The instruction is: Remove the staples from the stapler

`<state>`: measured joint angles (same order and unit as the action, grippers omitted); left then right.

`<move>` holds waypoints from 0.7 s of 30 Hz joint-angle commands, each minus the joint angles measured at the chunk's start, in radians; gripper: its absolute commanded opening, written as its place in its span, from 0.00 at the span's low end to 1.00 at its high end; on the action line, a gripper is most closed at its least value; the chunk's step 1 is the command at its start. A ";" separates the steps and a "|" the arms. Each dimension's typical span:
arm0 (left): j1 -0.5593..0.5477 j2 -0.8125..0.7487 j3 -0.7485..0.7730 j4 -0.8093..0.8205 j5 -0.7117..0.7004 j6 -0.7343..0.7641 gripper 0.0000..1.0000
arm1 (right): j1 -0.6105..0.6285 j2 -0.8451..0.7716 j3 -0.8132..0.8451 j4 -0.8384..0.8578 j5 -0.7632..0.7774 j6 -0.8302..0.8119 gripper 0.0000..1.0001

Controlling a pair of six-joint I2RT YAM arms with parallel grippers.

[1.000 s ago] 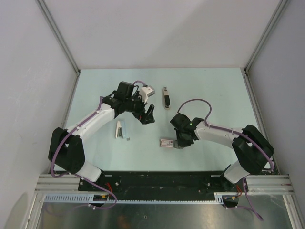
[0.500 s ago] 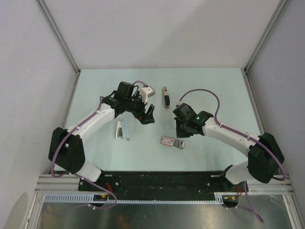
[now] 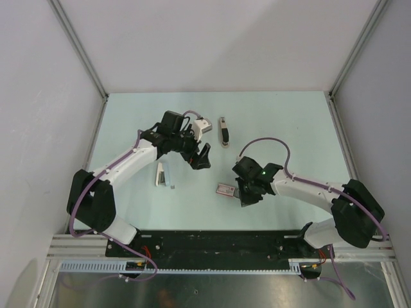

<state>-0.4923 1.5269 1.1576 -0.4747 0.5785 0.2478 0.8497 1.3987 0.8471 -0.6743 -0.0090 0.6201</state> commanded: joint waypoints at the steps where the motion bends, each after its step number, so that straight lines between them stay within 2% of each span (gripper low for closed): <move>1: -0.005 -0.002 0.002 0.005 0.038 0.080 0.99 | 0.003 0.029 0.000 0.051 -0.037 0.002 0.00; 21: -0.004 -0.014 -0.001 -0.008 0.037 0.100 0.99 | -0.069 0.112 0.003 0.113 0.008 -0.060 0.00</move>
<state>-0.4927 1.5269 1.1576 -0.4805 0.5789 0.2714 0.7918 1.4979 0.8463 -0.5877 -0.0238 0.5880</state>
